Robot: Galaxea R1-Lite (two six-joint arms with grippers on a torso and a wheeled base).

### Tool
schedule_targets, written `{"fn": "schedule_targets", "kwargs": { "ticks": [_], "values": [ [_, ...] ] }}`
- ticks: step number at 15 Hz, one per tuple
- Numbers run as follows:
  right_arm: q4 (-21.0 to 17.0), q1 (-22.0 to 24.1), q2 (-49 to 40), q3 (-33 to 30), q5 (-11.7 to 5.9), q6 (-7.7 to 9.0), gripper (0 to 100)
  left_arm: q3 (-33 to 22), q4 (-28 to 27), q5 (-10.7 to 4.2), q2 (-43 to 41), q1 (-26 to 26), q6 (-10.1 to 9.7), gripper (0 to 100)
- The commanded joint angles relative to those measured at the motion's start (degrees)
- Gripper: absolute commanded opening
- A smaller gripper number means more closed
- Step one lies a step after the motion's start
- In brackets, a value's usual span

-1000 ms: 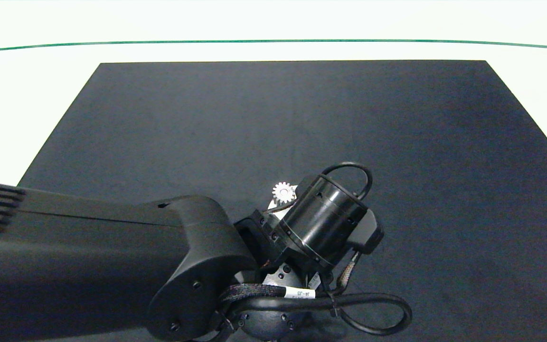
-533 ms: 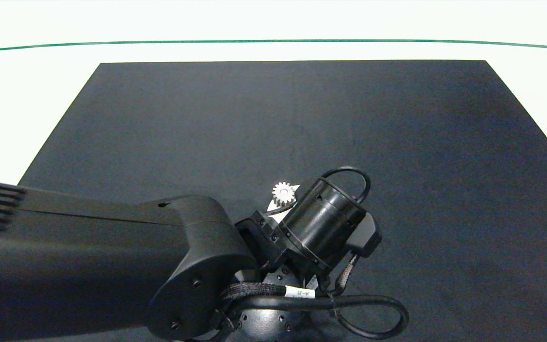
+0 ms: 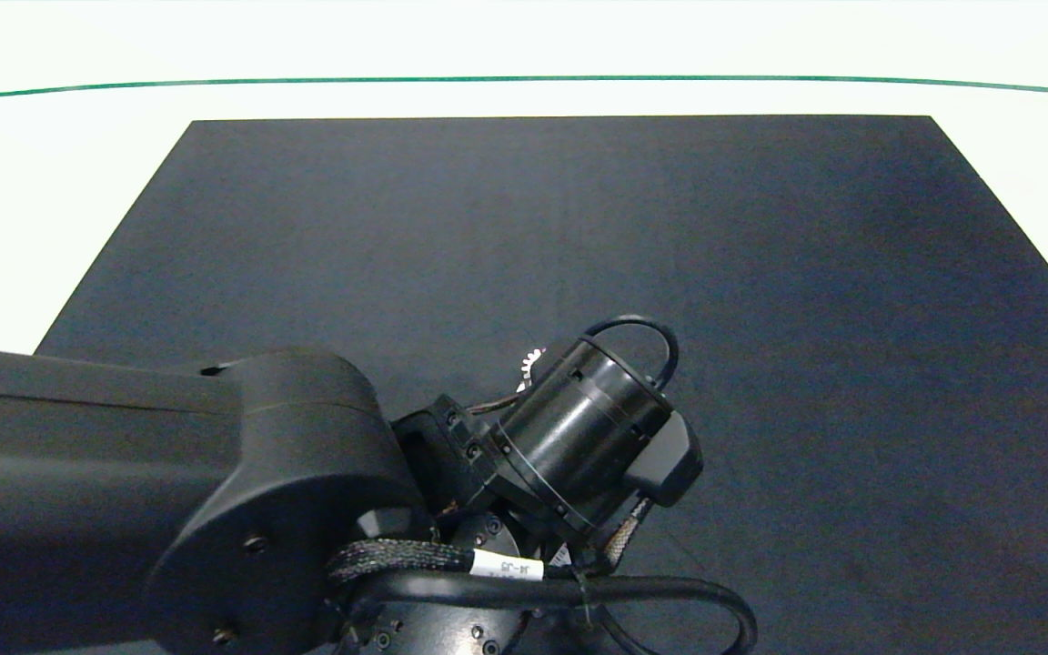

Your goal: Remove an incorrectly installed larger gear and replace it with the correct smaller gear

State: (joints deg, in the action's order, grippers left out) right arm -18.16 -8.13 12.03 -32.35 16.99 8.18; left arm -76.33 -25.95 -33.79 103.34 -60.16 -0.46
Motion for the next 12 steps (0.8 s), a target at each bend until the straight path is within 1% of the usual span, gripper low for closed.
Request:
{"fn": "schedule_targets", "kwargs": {
  "ticks": [1, 4, 5, 7, 8, 12],
  "values": [
    [-0.12, -0.04, 0.01, 0.01, 0.06, 0.08, 100, -0.67, -0.06, -0.22, -2.79, 0.48, -0.06, 100],
    [-0.12, -0.04, 0.01, -0.17, 0.14, -0.01, 100, -3.48, -0.06, -0.22, -2.97, 0.22, 1.34, 100],
    [-0.12, -0.04, 0.01, -0.17, 0.06, 0.08, 100, -4.53, -0.15, -0.22, -2.53, 0.13, 2.22, 100],
    [-0.12, -0.04, 0.10, -0.25, 0.06, -0.01, 100, -6.82, -0.15, -0.22, -1.39, 0.04, 3.10, 100],
    [-0.12, -0.04, 0.10, -0.25, 0.06, -0.01, 100, -7.43, -0.15, -0.22, -0.86, -0.04, 3.36, 100],
    [-0.12, -0.04, 0.10, -0.34, 0.14, -0.01, 100, -8.05, 0.03, -0.22, 0.02, 0.48, 5.91, 100]
  ]
}}
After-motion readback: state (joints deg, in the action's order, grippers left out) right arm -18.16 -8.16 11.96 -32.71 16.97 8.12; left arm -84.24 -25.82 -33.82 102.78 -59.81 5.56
